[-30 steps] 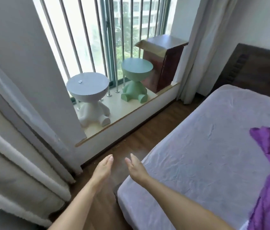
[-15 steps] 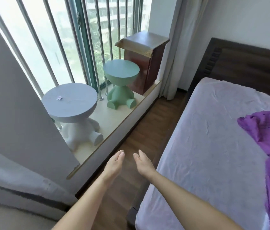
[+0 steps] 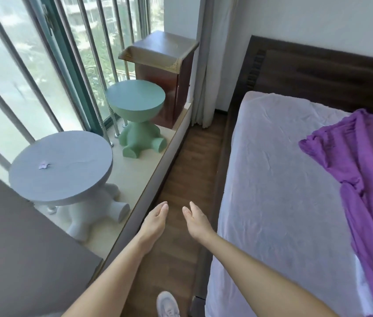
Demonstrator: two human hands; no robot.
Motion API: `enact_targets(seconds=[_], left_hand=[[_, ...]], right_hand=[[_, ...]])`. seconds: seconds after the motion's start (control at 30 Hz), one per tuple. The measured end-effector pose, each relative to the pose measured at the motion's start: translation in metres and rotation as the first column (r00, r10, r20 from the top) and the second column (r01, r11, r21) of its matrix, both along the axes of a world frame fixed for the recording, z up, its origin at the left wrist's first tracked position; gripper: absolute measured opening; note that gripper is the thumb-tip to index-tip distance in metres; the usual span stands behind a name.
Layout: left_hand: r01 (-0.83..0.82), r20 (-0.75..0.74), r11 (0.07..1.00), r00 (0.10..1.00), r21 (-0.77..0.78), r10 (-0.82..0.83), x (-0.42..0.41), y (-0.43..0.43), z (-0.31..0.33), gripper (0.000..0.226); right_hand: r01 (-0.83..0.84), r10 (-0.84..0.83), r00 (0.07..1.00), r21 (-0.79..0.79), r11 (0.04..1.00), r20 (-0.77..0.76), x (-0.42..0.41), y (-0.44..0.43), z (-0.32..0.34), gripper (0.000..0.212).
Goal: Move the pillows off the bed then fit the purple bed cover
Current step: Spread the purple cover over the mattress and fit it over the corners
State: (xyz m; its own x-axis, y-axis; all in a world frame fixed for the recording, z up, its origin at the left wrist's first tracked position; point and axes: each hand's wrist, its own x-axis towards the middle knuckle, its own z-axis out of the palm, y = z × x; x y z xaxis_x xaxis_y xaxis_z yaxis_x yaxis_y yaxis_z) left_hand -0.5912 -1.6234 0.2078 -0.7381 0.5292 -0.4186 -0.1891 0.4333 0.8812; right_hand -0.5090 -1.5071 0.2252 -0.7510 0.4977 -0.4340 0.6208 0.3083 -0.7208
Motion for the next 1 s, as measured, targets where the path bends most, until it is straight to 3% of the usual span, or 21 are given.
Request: enact_targets(seconds=[0.57,0.77,1.0], left_hand=[[0.359,-0.039,0.930,0.933,0.076,-0.357,-0.111,0.178,0.014,0.053],[0.469,-0.026,0.881,0.883,0.063,-0.468,-0.136,0.221,0.013,0.052],[0.617,-0.024,0.784,0.787,0.071,-0.617,-0.145,0.259,0.015,0.041]], right_hand=[[0.413,-0.411,0.910,0.033,0.910,-0.053,-0.077,0.137,0.010,0.057],[0.588,-0.590,0.801,-0.047,0.807,-0.104,-0.090,0.159,0.013,0.056],[0.749,-0.743,0.650,-0.034,0.662,-0.162,-0.099,0.172,0.018,0.053]])
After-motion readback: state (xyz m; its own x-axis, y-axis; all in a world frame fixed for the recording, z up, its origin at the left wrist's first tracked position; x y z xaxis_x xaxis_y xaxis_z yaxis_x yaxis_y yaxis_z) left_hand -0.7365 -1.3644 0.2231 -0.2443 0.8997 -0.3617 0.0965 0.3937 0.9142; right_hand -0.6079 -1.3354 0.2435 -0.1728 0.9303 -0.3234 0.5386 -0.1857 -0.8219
